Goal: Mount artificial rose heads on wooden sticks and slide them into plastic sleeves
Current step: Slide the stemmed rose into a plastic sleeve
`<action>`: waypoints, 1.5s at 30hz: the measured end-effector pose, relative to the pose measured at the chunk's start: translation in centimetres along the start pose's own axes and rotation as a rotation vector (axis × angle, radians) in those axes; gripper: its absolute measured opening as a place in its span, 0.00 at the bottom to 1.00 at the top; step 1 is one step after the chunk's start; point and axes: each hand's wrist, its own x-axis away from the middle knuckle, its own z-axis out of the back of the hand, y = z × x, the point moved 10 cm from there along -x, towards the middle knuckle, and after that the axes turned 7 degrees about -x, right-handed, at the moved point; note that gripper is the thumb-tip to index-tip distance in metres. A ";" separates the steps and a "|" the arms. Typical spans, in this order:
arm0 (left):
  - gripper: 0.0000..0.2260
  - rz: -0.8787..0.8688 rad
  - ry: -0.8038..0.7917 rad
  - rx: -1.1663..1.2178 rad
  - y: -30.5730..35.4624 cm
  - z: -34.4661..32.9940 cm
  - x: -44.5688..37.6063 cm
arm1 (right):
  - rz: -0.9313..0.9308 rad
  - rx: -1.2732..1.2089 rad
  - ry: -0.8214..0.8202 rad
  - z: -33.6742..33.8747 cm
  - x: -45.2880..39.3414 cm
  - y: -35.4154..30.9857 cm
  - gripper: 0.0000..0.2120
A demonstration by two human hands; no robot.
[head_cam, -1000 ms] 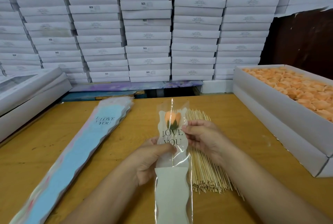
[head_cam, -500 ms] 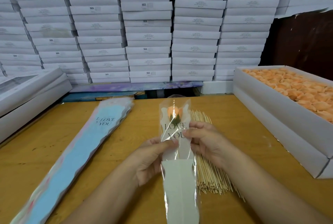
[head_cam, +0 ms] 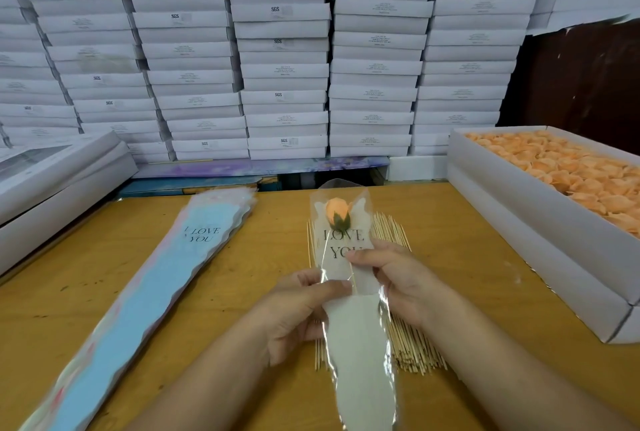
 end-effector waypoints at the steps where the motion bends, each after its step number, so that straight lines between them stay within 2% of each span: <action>1: 0.16 0.022 -0.044 -0.027 -0.2 -0.4 0.1 | 0.020 -0.023 0.037 0.4 -0.1 -0.3 0.13; 4: 0.12 0.054 -0.167 -0.116 -1.0 -1.7 0.4 | 0.065 -0.075 0.108 1.3 -0.5 -1.1 0.18; 7: 0.11 0.061 -0.155 -0.137 -1.6 -1.7 0.1 | 0.080 -0.103 0.173 2.2 -0.8 -0.9 0.31; 9: 0.09 0.060 -0.142 -0.153 -1.5 -1.6 0.1 | 0.078 -0.109 0.175 2.5 -1.0 -0.8 0.33; 11: 0.08 0.050 -0.140 -0.177 -1.4 -1.6 0.1 | 0.066 -0.099 0.144 2.2 -1.0 -0.8 0.30; 15: 0.08 0.059 -0.118 -0.159 -1.2 -1.3 0.2 | 0.044 0.039 0.085 1.7 -0.7 -1.0 0.17; 20: 0.11 0.072 -0.131 -0.142 -1.2 -1.5 0.4 | 0.086 0.066 0.133 2.4 -0.7 -1.4 0.14; 25: 0.10 0.047 -0.117 -0.143 -1.3 -1.2 0.1 | 0.075 0.102 0.080 2.0 -0.8 -1.2 0.10; 30: 0.11 0.045 -0.126 -0.127 -1.3 -1.2 0.0 | 0.075 0.140 0.074 2.0 -0.7 -1.4 0.10; 35: 0.11 0.050 -0.151 -0.117 -1.3 -1.5 0.1 | 0.089 0.129 0.080 2.1 -0.8 -1.6 0.16; 40: 0.15 0.029 -0.116 -0.108 -1.1 -1.3 0.0 | 0.105 0.150 0.083 2.2 -0.8 -1.5 0.12; 45: 0.11 0.020 -0.085 -0.058 -0.9 -1.0 -0.2 | 0.111 0.149 0.115 2.4 -0.8 -1.6 0.14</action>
